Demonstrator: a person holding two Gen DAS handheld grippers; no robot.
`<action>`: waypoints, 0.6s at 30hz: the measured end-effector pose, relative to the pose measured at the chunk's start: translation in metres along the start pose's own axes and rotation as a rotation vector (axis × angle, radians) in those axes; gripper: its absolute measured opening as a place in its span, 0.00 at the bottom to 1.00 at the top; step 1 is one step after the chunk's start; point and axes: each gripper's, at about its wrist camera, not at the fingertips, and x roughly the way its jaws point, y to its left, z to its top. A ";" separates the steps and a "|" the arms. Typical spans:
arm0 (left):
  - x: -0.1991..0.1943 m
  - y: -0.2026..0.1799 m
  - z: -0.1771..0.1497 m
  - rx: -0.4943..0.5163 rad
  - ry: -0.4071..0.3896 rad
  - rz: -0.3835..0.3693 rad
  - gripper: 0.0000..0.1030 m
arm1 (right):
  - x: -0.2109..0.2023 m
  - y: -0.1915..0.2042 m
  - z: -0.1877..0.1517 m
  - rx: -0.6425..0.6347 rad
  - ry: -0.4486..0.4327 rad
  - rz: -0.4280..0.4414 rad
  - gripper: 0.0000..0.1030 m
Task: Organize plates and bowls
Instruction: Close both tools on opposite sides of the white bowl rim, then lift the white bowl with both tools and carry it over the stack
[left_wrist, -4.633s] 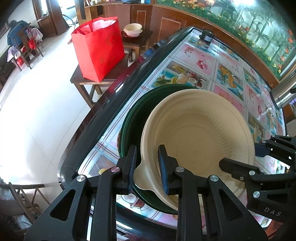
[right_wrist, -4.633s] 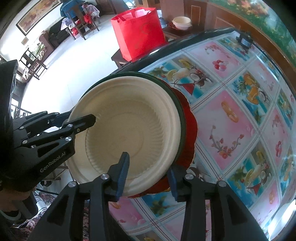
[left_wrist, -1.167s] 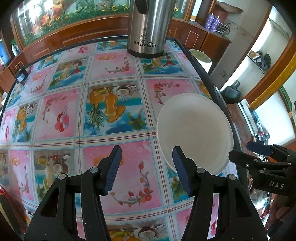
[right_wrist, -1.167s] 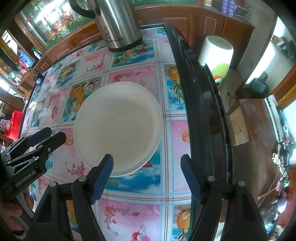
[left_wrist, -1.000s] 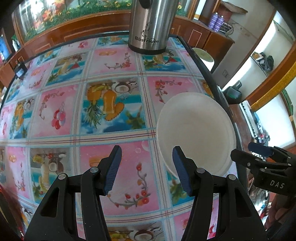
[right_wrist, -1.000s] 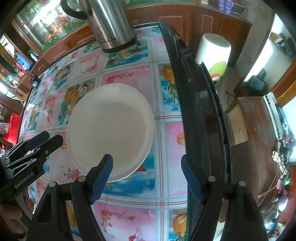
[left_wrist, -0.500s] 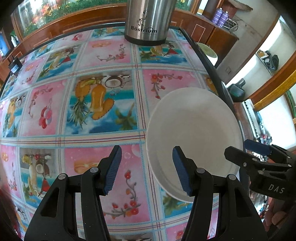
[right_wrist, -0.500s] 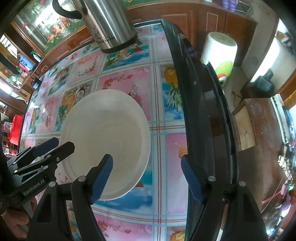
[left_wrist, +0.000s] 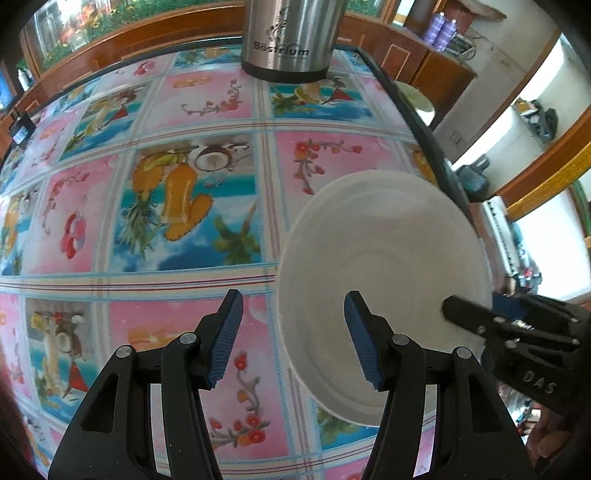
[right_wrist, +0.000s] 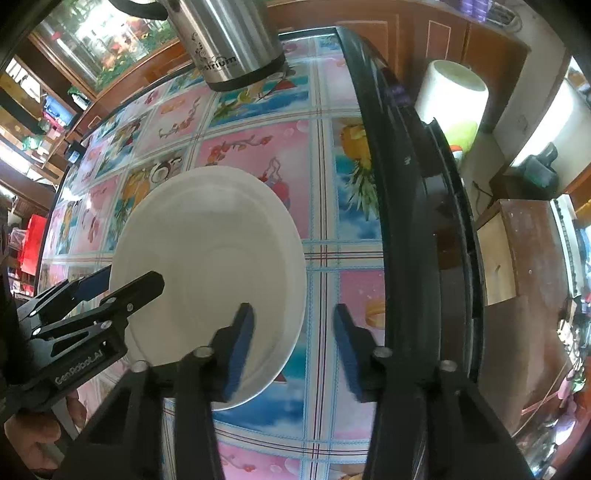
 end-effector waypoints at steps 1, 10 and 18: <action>0.001 0.000 0.000 0.000 -0.001 -0.006 0.43 | 0.001 0.001 -0.001 -0.004 0.006 0.005 0.29; -0.003 0.004 -0.010 0.040 0.011 0.034 0.13 | -0.003 0.020 -0.011 -0.043 0.014 0.018 0.24; -0.030 0.027 -0.021 0.014 -0.014 0.039 0.13 | -0.014 0.051 -0.017 -0.074 -0.011 0.013 0.26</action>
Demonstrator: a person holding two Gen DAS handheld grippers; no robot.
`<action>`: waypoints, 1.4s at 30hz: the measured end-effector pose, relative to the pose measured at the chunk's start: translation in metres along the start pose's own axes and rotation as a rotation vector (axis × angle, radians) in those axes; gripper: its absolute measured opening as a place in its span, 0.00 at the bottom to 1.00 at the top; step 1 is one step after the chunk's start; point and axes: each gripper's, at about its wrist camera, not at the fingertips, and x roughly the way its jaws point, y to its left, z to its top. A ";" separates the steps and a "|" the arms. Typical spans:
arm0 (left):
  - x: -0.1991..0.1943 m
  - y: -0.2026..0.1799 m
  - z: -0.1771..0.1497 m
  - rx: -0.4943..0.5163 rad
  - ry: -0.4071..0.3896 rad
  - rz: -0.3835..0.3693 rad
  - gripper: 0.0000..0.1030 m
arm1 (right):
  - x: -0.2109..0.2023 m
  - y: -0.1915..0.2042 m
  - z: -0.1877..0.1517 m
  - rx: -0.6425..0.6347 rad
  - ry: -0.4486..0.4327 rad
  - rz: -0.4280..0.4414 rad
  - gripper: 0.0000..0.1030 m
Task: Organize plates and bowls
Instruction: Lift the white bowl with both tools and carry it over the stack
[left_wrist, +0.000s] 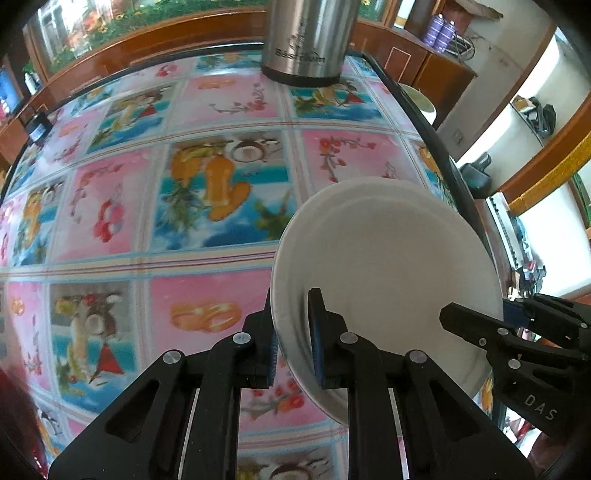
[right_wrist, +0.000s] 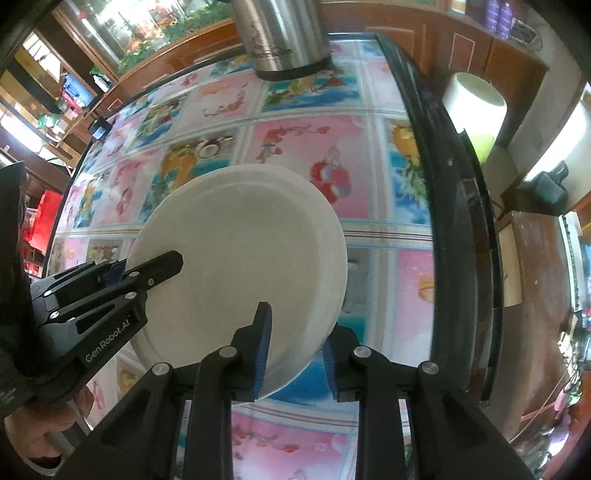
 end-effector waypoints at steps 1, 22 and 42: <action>-0.004 0.004 -0.002 -0.004 -0.005 0.003 0.13 | -0.001 0.005 -0.001 -0.005 -0.001 0.001 0.26; -0.109 0.173 -0.072 -0.210 -0.078 0.099 0.14 | -0.004 0.187 -0.008 -0.269 -0.001 0.056 0.27; -0.209 0.348 -0.161 -0.478 -0.177 0.251 0.14 | 0.015 0.409 -0.027 -0.642 0.025 0.164 0.34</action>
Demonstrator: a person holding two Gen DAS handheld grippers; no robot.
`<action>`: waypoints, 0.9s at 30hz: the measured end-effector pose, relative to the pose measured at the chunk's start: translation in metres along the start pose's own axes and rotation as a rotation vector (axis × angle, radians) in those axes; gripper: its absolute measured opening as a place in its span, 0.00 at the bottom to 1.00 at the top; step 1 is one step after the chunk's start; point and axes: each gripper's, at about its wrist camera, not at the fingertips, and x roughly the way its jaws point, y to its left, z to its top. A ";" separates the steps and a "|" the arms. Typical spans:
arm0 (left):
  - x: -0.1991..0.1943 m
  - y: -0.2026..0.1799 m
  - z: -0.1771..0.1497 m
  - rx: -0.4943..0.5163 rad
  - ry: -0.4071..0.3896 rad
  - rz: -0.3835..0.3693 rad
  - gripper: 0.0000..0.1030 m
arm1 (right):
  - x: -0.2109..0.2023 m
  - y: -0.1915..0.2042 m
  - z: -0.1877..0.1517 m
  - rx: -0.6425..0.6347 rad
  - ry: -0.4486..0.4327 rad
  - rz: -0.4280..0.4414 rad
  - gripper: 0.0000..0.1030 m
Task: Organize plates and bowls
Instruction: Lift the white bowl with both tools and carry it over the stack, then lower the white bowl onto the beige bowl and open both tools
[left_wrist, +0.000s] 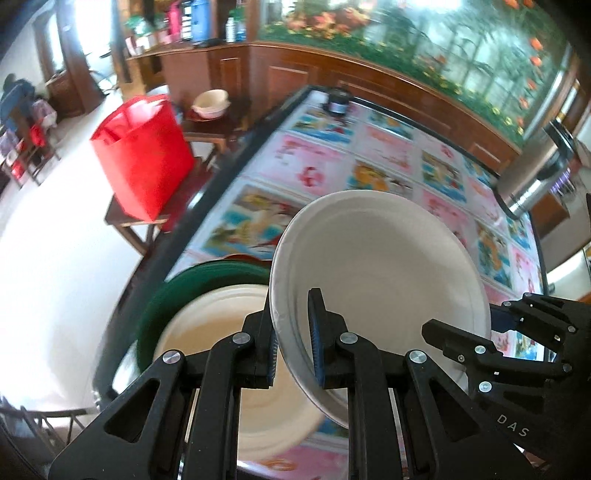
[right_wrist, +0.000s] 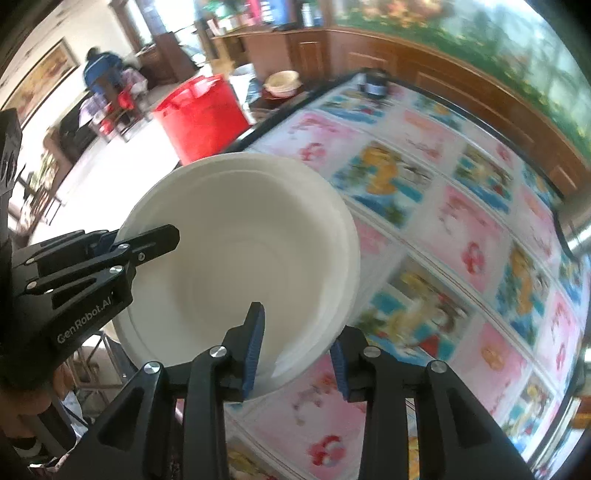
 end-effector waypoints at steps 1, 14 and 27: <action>-0.002 0.009 -0.001 -0.014 -0.002 0.008 0.14 | 0.002 0.006 0.003 -0.013 0.001 0.005 0.34; -0.007 0.076 -0.024 -0.129 0.021 0.070 0.14 | 0.036 0.075 0.024 -0.169 0.060 0.057 0.37; 0.012 0.082 -0.048 -0.140 0.070 0.084 0.14 | 0.050 0.088 0.014 -0.197 0.118 0.067 0.37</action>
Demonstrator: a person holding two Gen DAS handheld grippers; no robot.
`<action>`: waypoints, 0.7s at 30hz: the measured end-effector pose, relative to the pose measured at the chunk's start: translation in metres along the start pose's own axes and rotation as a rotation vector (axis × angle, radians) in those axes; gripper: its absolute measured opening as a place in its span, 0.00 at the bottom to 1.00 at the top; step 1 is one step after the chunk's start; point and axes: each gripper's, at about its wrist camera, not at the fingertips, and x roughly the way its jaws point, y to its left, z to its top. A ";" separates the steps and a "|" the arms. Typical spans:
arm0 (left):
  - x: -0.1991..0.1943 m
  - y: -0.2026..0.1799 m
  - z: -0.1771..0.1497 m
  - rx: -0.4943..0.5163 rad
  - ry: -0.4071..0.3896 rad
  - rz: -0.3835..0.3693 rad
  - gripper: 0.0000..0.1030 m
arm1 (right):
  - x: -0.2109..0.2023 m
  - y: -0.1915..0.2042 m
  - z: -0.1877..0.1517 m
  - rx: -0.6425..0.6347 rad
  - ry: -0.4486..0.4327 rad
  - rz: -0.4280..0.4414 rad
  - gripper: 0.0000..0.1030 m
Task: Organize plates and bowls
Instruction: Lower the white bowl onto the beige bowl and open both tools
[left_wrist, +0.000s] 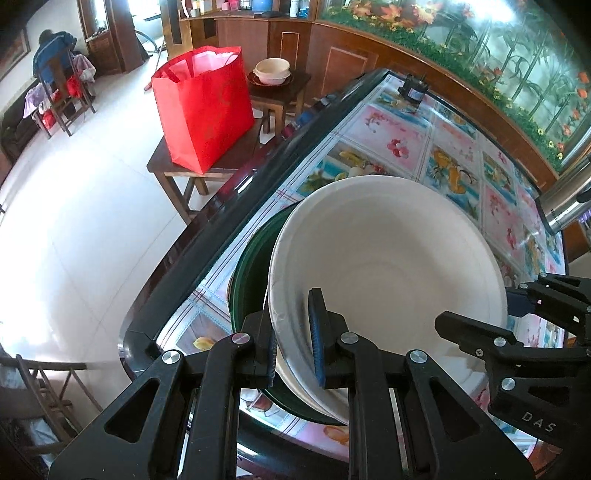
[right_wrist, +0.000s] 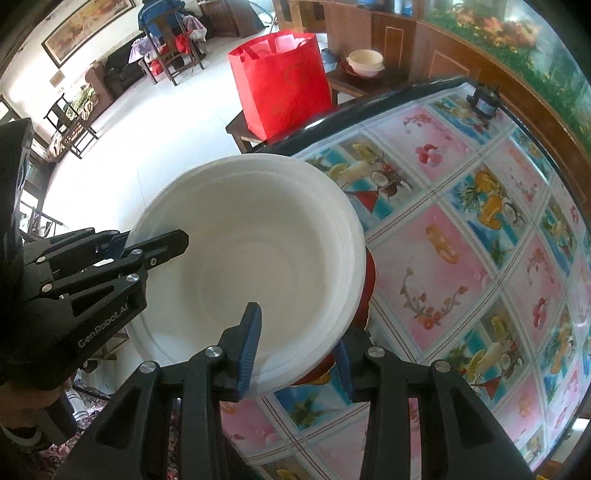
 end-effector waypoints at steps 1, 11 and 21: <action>0.000 -0.001 0.000 0.004 -0.006 0.005 0.14 | 0.000 0.000 0.000 0.001 0.002 0.000 0.37; 0.002 -0.004 -0.001 0.026 -0.023 0.026 0.15 | -0.002 0.000 -0.002 0.000 0.004 0.007 0.37; 0.003 -0.008 -0.006 0.051 -0.042 0.056 0.15 | -0.006 -0.005 -0.002 0.005 -0.005 0.009 0.38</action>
